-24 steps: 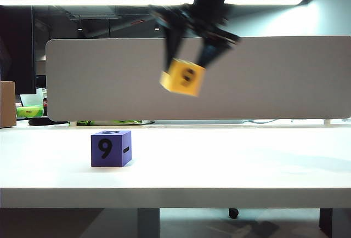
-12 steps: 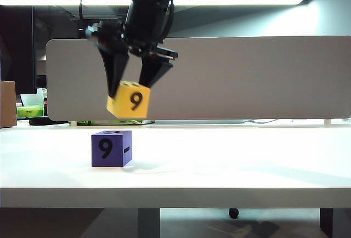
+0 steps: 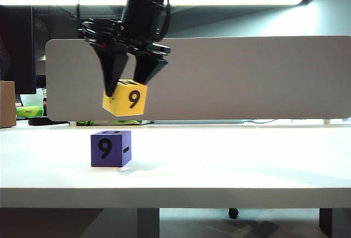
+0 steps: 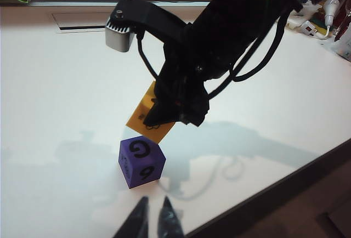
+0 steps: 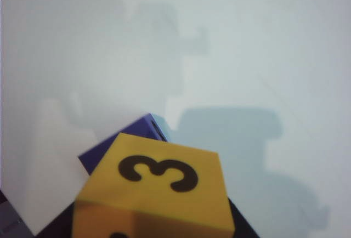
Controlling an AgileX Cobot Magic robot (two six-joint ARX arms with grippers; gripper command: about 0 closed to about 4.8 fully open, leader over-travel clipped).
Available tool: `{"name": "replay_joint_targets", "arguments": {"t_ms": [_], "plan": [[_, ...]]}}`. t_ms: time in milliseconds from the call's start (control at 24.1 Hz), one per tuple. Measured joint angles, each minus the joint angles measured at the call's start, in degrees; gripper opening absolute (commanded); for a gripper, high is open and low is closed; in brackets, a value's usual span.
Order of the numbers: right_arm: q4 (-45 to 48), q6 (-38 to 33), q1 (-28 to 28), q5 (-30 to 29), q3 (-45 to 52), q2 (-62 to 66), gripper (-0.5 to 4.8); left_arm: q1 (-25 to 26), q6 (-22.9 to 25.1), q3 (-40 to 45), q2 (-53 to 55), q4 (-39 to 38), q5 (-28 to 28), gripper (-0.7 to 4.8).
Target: Stack the letter block on the right onto the letter block on the left.
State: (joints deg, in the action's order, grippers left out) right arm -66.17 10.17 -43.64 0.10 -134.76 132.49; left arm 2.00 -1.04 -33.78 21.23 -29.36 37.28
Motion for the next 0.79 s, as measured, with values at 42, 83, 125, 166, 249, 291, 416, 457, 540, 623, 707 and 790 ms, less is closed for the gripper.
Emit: {"name": "replay_joint_targets", "arguments": {"t_ms": [42,83,125,166,249,291,416,457,540,623,707,790], "plan": [[0.5,-0.1,-0.3,0.0,0.0,0.0,2.92,0.0,0.0,0.0,0.0,0.0,0.0,0.26],[1.5,-2.1,-0.7,0.0,0.0,0.0,2.92,0.0,0.0,0.0,0.0,0.0,0.0,0.26],[2.2,-4.0,-0.9,-0.1,0.0,0.0,2.92,0.0,0.0,0.0,0.0,0.0,0.0,0.26],[3.9,-9.0,-1.0,-0.2,0.0,0.1,2.92,0.0,0.0,0.0,-0.2,0.0,0.0,0.26],[6.6,-15.9,-1.0,-0.7,0.0,0.5,2.91,0.0,0.0,0.0,-0.8,0.0,0.0,0.26],[6.8,-17.6,-0.9,-1.1,0.0,0.8,2.91,0.0,0.0,0.0,-1.2,0.0,0.0,0.26],[6.3,-24.0,-0.9,-2.2,0.1,2.3,2.90,0.0,0.0,0.0,-3.1,0.1,-0.6,0.26],[5.7,-24.7,-0.9,-2.3,0.1,2.8,2.90,0.0,0.0,0.0,-3.5,0.0,-0.9,0.26],[3.9,-26.1,-0.9,-2.3,0.1,3.3,2.79,0.0,0.0,0.0,-4.7,0.0,-3.1,0.26],[3.1,-26.7,-0.9,-2.1,0.1,3.3,2.68,0.0,0.0,-0.1,-5.0,0.0,-4.8,0.26],[3.2,-27.6,-0.9,-1.8,0.0,3.3,2.68,0.1,0.0,-0.1,-5.0,-0.2,-6.3,0.26],[2.5,-28.0,-0.8,-1.7,0.1,3.3,2.69,0.2,0.0,-0.1,-5.0,-0.3,-6.5,0.26]]}}
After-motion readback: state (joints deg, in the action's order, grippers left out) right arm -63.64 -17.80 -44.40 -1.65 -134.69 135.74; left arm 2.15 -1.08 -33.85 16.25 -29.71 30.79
